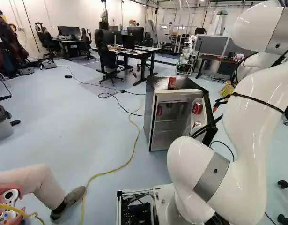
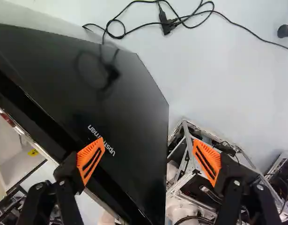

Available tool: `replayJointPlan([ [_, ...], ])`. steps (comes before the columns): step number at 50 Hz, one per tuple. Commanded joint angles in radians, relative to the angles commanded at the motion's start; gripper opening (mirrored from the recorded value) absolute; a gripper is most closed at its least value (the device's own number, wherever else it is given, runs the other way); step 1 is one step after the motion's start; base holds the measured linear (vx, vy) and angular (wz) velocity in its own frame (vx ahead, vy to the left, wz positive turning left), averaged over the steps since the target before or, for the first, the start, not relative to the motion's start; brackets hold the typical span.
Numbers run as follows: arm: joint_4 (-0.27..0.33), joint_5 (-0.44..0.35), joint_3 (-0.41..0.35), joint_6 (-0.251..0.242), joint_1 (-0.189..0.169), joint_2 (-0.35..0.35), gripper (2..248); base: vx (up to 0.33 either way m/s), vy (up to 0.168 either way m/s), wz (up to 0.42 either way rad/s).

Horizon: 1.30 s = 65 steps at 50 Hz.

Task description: Grab a drink from the fridge

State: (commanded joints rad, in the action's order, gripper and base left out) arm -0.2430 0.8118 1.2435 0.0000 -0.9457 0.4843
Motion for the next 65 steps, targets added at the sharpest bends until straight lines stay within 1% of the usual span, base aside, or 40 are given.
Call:
replayJointPlan([
  [30,0.0,-0.002,-0.112,0.0,0.042,-0.075,247,0.0,0.0,0.0],
  [65,0.0,-0.076,-0.255,0.0,0.118,-0.176,247,0.0,0.0,0.0],
])
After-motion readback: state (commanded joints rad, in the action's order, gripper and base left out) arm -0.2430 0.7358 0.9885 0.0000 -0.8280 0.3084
